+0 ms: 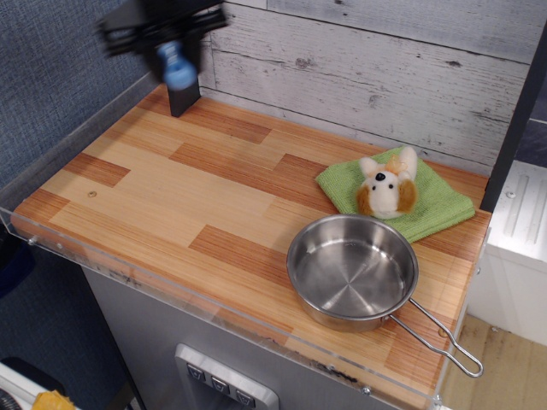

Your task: Move blue spoon onto towel

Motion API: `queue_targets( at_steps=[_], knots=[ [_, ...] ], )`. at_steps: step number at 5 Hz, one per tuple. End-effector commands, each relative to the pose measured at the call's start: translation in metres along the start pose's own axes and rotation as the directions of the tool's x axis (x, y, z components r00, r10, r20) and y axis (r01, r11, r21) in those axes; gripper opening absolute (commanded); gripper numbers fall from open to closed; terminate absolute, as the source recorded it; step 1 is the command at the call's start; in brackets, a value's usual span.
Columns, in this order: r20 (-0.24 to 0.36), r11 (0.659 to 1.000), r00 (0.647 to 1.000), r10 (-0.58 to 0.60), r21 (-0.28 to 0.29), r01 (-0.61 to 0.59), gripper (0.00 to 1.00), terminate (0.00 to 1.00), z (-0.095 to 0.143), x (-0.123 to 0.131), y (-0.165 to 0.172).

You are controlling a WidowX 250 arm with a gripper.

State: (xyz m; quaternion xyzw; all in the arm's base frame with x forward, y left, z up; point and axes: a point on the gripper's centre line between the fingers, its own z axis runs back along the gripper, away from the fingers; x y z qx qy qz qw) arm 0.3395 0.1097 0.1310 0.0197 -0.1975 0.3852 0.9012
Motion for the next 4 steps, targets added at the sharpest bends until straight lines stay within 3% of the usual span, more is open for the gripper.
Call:
queue_targets(
  at_steps=[1,3,4],
  knots=[
    [0.022,0.992,0.995,-0.093,-0.088,0.095,0.0,0.0,0.018,-0.011,-0.063],
    [-0.07,0.982,0.984,-0.163,-0.106,0.155,0.0,0.0,-0.018,-0.044,-0.089],
    [-0.072,0.98,0.984,-0.165,-0.123,0.155,0.0,0.0,-0.03,-0.05,-0.102]
  ],
)
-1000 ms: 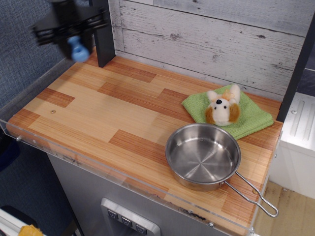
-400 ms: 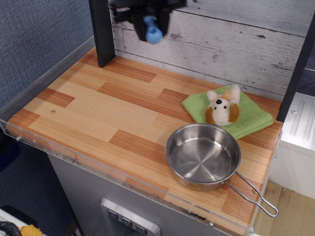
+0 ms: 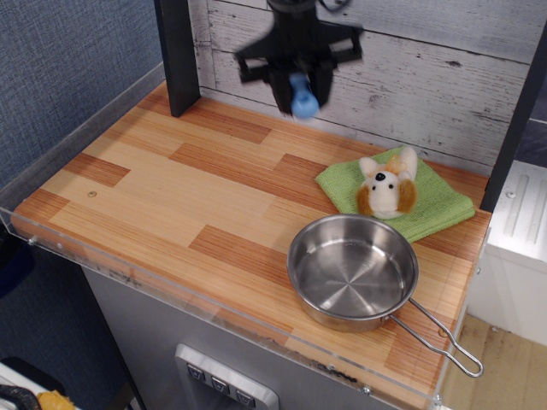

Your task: Move blue spoon onto towel

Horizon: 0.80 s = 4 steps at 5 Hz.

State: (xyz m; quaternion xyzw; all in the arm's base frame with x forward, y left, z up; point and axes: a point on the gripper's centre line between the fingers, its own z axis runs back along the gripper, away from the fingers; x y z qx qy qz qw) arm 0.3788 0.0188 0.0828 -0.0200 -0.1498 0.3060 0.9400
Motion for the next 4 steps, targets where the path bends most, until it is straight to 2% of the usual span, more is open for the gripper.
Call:
queue_targets(
  at_steps=[1,4],
  knots=[
    [0.009,0.998,0.999,-0.036,-0.058,0.036,0.0,0.0,-0.01,-0.001,-0.032],
    [-0.061,0.998,0.997,-0.053,-0.028,0.051,0.0,0.0,-0.038,-0.011,-0.038]
  ],
)
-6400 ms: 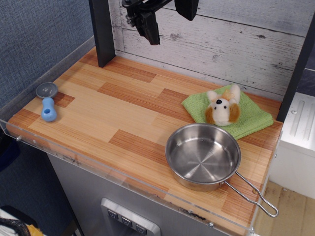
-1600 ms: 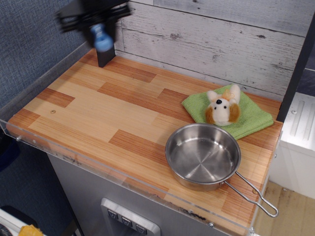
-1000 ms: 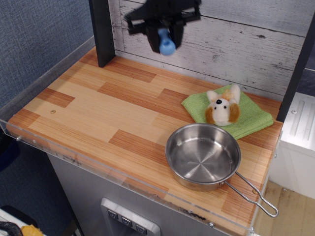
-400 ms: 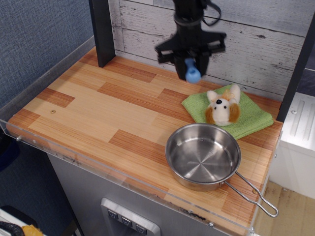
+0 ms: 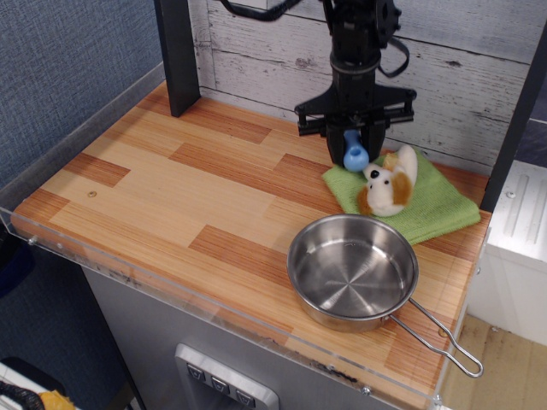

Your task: Move blue spoon onto towel

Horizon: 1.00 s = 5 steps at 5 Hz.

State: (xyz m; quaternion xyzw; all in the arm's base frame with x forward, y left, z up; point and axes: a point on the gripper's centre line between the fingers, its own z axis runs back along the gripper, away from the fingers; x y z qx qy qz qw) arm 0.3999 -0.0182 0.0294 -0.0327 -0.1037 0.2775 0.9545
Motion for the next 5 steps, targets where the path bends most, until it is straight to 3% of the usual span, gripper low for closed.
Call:
queue_targets(
  at_steps=[1,2,5],
  knots=[
    [0.047,0.999,0.998,0.03,-0.015,-0.029,0.0,0.0,0.02,0.007,0.002],
    [0.053,0.998,0.997,0.06,0.014,-0.061,1.0,0.0,0.024,0.008,0.004],
    [0.118,0.993,0.988,0.103,0.052,-0.11,1.0,0.0,0.043,0.013,0.008]
  ],
)
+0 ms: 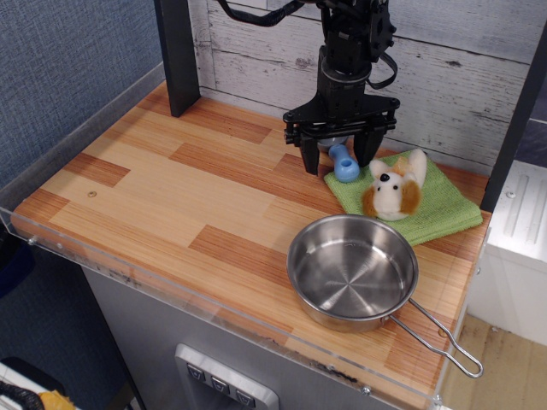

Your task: Move blue spoon onto towel

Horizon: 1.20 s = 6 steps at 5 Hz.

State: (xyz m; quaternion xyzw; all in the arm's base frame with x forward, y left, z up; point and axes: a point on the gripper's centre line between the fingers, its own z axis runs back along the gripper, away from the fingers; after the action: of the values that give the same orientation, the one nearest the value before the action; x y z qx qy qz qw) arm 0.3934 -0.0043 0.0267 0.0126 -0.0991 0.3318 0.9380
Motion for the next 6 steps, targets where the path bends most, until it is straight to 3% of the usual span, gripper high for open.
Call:
queue_targets(
  at_steps=[1,2,3,4,5,6],
  knots=[
    [0.123,0.998,0.992,0.013,-0.056,-0.006,1.0,0.0,0.057,0.016,-0.005],
    [0.156,0.995,0.988,0.001,-0.102,0.015,1.0,0.0,0.083,0.022,-0.008],
    [0.147,0.988,0.989,0.026,-0.153,-0.003,1.0,0.0,0.111,0.021,-0.006],
    [0.168,0.985,0.983,0.068,-0.169,-0.039,1.0,0.0,0.131,0.014,0.005],
    [0.115,0.983,0.988,0.101,-0.164,-0.082,1.0,0.0,0.135,0.004,0.026],
    [0.104,0.974,0.981,0.161,-0.178,-0.141,1.0,0.0,0.14,-0.006,0.046]
  ],
)
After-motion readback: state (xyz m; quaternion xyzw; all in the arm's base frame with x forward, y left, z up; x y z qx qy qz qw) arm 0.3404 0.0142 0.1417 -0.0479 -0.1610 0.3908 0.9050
